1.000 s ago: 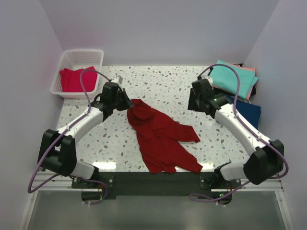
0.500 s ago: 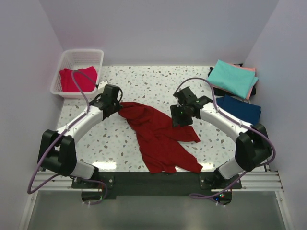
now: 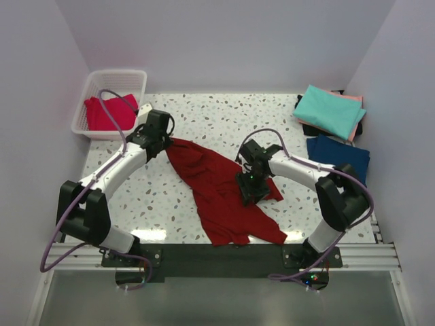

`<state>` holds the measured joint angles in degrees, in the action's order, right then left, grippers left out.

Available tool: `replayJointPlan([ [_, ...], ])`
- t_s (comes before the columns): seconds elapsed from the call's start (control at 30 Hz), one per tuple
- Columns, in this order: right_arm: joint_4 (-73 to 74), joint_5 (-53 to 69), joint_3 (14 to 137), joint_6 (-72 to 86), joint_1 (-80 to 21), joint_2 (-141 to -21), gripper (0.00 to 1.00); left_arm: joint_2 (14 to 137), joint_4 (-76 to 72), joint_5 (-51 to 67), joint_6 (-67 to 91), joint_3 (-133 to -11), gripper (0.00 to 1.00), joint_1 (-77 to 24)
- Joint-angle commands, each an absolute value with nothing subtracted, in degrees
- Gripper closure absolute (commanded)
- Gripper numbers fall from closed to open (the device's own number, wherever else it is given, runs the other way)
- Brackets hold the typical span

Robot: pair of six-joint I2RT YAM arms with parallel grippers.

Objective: Fold and stack the t-shirts
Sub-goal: Flatten the tshirt out

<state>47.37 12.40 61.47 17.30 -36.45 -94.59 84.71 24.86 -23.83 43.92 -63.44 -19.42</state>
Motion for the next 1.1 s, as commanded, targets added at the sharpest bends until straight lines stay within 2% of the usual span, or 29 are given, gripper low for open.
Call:
replayJointPlan([
  [0.0,47.29,12.23,61.7,16.96,-36.74,-96.85,0.49,84.64,25.05,-26.36,43.51,-65.74,1.0,-19.34],
  [0.23,46.75,1.09,64.51,22.75,-36.65,-103.61,0.5,83.76,26.98,-27.6,43.68,-65.65,1.0,-19.25],
  [0.43,48.34,-10.0,73.54,26.98,-34.63,-113.89,0.52,80.69,30.84,-29.09,43.86,-64.69,1.0,-19.16],
  [0.77,49.04,-17.75,91.21,25.05,-21.64,-123.83,0.53,77.43,37.79,-28.04,45.09,-61.0,1.0,-19.16],
  [1.07,45.0,-19.07,103.09,24.09,-16.53,-126.74,0.52,80.94,37.8,-18.2,44.47,-58.1,1.0,-19.07],
])
